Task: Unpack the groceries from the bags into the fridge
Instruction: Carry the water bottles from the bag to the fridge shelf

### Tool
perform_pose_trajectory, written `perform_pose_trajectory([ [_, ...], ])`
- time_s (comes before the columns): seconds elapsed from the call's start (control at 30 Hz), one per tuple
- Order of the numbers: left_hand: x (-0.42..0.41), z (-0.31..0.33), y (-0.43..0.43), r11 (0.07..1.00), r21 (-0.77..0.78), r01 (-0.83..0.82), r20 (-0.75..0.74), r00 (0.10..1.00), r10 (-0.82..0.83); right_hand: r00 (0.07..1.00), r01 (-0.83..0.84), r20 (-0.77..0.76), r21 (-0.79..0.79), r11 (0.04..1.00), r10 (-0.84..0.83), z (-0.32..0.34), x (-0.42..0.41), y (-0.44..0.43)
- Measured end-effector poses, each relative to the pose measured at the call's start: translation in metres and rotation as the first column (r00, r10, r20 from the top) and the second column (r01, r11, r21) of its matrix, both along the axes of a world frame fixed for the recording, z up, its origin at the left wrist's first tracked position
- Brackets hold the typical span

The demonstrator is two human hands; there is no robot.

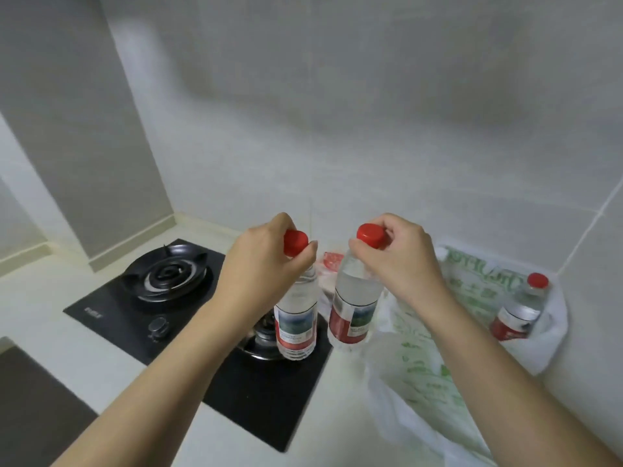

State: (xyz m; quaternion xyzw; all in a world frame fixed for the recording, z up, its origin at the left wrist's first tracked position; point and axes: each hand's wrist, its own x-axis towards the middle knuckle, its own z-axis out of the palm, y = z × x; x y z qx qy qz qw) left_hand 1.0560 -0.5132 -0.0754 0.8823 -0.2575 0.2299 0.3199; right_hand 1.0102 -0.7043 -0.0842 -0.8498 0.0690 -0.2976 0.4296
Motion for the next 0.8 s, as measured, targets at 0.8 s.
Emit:
perform_pose_trajectory([
  [0.8, -0.085, -0.176, 0.096, 0.905, 0.106, -0.411, -0.321, 0.848, 0.422, 0.966, -0.048, -0.254, 0.027, 0.998, 0.053, -0.182, -0.047, 0.089],
])
